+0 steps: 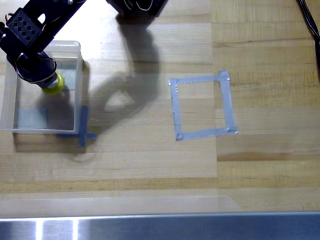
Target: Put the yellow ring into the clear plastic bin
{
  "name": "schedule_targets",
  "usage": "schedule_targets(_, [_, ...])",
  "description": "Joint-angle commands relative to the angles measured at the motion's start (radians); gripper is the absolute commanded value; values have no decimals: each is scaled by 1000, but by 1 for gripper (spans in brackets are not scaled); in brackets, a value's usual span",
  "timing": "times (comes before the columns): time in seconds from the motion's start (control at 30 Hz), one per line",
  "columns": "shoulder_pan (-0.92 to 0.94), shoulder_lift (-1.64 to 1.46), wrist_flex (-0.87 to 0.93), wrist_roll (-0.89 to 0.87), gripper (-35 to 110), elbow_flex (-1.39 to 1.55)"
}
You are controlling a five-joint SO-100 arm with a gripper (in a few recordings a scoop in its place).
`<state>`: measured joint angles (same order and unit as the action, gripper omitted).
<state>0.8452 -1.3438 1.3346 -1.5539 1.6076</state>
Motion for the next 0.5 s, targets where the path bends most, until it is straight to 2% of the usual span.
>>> schedule_targets(0.0, [14,-29,-15,-5,0,-14])
schedule_targets(0.47, [15,-28,-163,-5,0,49])
